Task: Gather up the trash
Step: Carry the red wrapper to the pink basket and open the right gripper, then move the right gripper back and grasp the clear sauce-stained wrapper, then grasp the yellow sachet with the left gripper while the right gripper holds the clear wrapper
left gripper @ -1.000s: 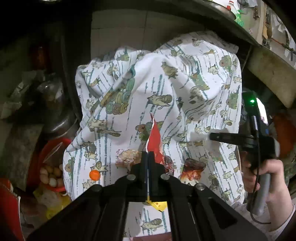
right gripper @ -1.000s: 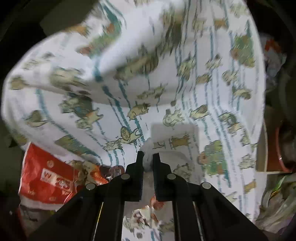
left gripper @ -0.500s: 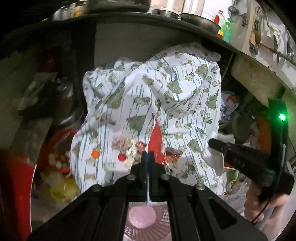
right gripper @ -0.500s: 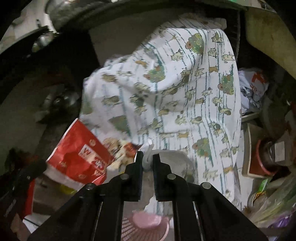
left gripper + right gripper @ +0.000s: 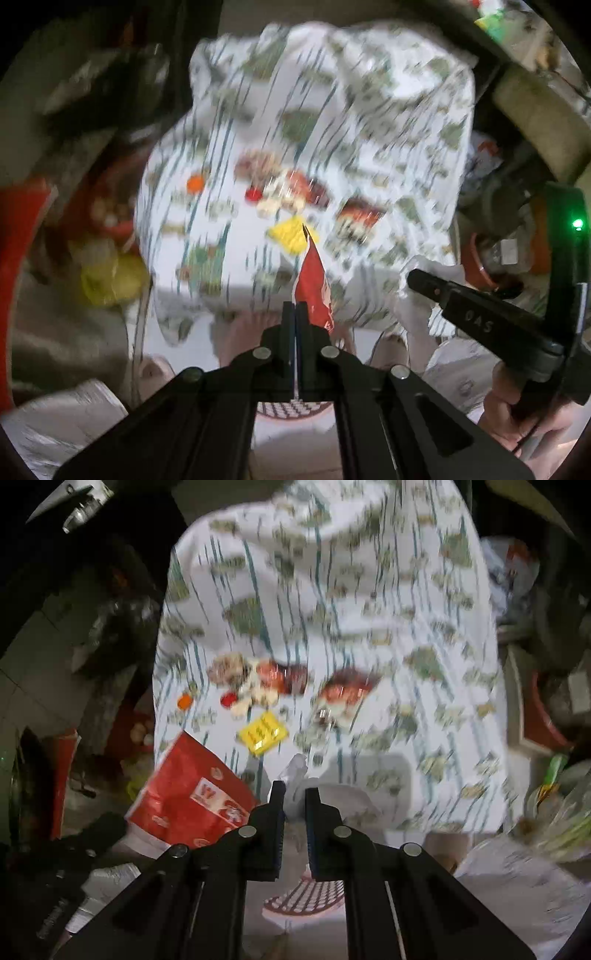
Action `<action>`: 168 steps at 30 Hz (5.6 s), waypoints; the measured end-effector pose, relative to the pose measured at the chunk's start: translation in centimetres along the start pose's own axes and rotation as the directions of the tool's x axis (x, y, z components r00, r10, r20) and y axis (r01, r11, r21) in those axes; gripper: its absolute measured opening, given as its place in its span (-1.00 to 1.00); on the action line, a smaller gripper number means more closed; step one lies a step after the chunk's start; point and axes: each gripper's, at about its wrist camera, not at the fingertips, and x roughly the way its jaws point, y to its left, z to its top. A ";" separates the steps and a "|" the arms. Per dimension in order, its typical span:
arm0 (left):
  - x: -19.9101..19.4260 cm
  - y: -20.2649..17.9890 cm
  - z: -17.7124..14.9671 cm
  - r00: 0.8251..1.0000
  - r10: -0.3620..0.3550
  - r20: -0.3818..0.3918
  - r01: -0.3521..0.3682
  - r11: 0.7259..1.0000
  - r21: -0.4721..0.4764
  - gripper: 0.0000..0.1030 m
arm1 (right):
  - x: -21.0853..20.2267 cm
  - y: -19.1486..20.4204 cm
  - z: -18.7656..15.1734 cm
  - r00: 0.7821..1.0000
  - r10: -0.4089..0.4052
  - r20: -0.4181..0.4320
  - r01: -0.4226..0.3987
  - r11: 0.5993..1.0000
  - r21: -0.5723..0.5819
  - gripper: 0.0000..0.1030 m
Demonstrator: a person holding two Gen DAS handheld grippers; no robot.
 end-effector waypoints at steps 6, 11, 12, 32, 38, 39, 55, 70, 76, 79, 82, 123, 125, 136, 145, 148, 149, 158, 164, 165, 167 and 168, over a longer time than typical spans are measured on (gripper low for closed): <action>6.1 1.9 -2.0 0.988 0.002 -0.155 -0.006 1.000 -0.023 -1.00 | 6.5 -0.6 -2.4 0.990 -0.025 -0.140 0.022 1.000 -0.019 -0.80; 11.8 3.2 -3.6 0.958 0.028 -0.287 -0.044 0.998 -0.047 -1.00 | 13.9 -1.9 -5.4 0.939 0.017 -0.344 -0.004 0.999 0.041 -0.80; 12.8 3.2 -4.0 0.952 0.040 -0.305 -0.055 0.998 -0.042 -1.00 | 15.0 -2.0 -6.0 0.934 0.008 -0.358 0.005 0.999 0.034 -0.80; 18.4 4.5 -6.4 0.898 0.129 -0.420 -0.158 0.987 -0.036 0.03 | 22.4 -5.0 -9.7 0.910 -0.032 -0.413 0.069 0.995 0.076 0.31; 16.0 4.0 -5.2 0.922 0.142 -0.360 -0.167 0.985 -0.039 0.03 | 20.8 -4.4 -9.5 0.923 -0.030 -0.384 0.062 0.996 0.070 0.31; 15.5 3.9 -4.8 0.929 0.147 -0.340 -0.171 0.985 -0.040 0.03 | 20.1 -4.1 -9.5 0.930 -0.028 -0.367 0.058 0.996 0.071 0.31; -2.5 2.3 2.4 0.957 0.238 0.165 -0.234 0.971 -0.044 0.68 | 5.2 1.3 2.0 0.999 -0.054 -0.007 0.053 0.992 -0.112 0.31; 0.1 0.6 11.2 0.955 0.223 0.196 -0.239 0.969 0.061 1.00 | -0.7 -2.9 12.5 0.987 -0.051 0.150 0.067 0.992 -0.107 0.42; 4.8 1.4 12.4 0.973 0.204 0.107 -0.212 0.974 0.074 1.00 | 5.3 -5.1 12.5 0.998 -0.051 0.024 0.051 0.999 -0.006 0.42; 6.7 2.2 12.8 0.982 0.183 0.045 -0.185 0.981 0.054 1.00 | 8.1 -5.9 12.4 0.998 -0.037 -0.060 0.040 0.998 0.050 0.42; 8.2 2.6 13.5 0.986 0.167 0.011 -0.167 0.985 0.042 1.00 | 10.4 -6.4 12.1 0.992 -0.012 -0.127 0.025 0.995 0.094 0.42; 16.1 -0.9 12.5 0.971 0.135 -0.199 -0.086 0.968 0.235 1.00 | 13.3 -9.3 11.5 0.979 0.114 -0.169 -0.055 0.946 0.319 -0.93; 16.7 -1.5 12.2 0.970 0.118 -0.213 -0.063 0.966 0.249 0.99 | 10.4 -8.3 12.8 0.991 0.047 -0.124 -0.017 0.972 0.233 -0.93; 20.7 -1.5 11.6 0.941 0.051 -0.336 -0.017 0.995 0.103 0.83 | 4.2 -6.7 12.5 0.997 -0.081 0.006 0.080 0.990 0.117 -0.93; 22.3 -2.7 11.1 0.941 0.194 -0.277 -0.184 0.981 0.063 0.70 | 5.4 -6.5 12.5 0.990 -0.138 0.016 0.137 0.989 0.056 -0.93; 22.4 -3.3 10.5 0.937 0.226 -0.266 -0.214 0.974 0.073 0.42 | 5.2 -6.5 12.7 0.987 -0.161 0.028 0.159 0.986 0.044 -0.93; 22.5 -3.6 10.2 0.935 0.246 -0.257 -0.232 0.969 0.085 0.33 | 5.1 -6.6 12.7 0.987 -0.159 0.029 0.158 0.986 0.045 -0.93; 21.8 -5.7 8.8 0.943 0.145 -0.299 -0.114 0.986 0.119 -0.95 | 5.3 -6.8 12.3 0.982 -0.187 0.031 0.186 0.982 0.039 -0.93; 20.5 -5.5 9.1 0.956 0.107 -0.272 -0.080 0.991 0.109 -1.00 | 5.2 -6.8 12.1 0.979 -0.198 0.039 0.197 0.980 0.034 -0.93; 20.1 -5.5 9.1 0.959 0.103 -0.262 -0.076 0.991 0.112 -1.00 | 5.1 -6.7 12.1 0.978 -0.205 0.045 0.204 0.979 0.029 -0.93; 19.4 -5.8 9.4 0.963 0.101 -0.252 -0.073 0.991 0.116 -1.00 | 5.1 -6.6 12.1 0.977 -0.209 0.049 0.208 0.978 0.025 -0.93; 19.3 -5.7 9.3 0.960 0.110 -0.256 -0.084 0.990 0.112 -0.99 | 5.1 -6.6 12.1 0.977 -0.208 0.048 0.207 0.978 0.025 -0.93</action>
